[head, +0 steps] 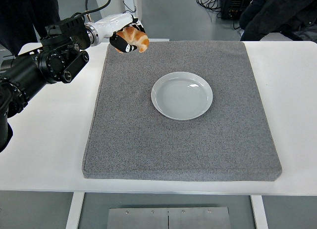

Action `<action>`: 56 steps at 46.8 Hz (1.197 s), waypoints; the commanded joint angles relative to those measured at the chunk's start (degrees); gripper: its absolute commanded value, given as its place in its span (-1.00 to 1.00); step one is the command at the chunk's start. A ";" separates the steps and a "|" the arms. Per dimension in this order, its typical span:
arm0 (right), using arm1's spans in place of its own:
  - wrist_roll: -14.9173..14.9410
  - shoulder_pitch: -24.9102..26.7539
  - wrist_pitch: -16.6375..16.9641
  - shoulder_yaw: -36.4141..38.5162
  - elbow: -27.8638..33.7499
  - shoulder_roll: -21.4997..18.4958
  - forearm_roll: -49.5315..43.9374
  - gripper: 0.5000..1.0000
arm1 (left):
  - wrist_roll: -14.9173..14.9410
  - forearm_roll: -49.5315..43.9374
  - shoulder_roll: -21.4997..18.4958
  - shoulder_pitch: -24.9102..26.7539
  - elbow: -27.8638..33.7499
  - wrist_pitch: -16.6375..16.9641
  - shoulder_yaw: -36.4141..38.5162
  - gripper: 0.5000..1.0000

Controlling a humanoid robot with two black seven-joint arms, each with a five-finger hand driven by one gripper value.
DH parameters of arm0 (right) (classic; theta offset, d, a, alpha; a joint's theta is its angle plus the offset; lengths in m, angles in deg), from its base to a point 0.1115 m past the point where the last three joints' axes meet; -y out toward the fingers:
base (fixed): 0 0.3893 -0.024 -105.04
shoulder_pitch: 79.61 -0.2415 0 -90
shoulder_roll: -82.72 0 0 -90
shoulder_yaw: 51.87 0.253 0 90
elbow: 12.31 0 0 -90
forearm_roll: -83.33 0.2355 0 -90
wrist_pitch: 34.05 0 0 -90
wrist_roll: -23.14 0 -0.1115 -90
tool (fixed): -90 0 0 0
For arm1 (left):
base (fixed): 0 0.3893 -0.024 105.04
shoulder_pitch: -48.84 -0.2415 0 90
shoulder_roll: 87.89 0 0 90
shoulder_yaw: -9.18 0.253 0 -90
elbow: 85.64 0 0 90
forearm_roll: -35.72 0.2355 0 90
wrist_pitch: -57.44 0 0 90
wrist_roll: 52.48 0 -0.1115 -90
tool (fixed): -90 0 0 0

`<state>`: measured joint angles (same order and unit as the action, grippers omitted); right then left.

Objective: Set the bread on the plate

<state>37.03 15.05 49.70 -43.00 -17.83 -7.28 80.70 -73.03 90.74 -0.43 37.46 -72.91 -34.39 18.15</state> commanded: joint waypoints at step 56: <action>0.00 0.00 0.01 0.01 -0.01 0.00 0.00 1.00 | 1.48 -1.15 2.55 12.52 -0.15 -2.21 3.25 -1.00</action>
<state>37.02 15.05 49.72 -43.00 -17.82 -7.28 80.70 -71.55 89.64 2.12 50.03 -73.08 -37.04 21.44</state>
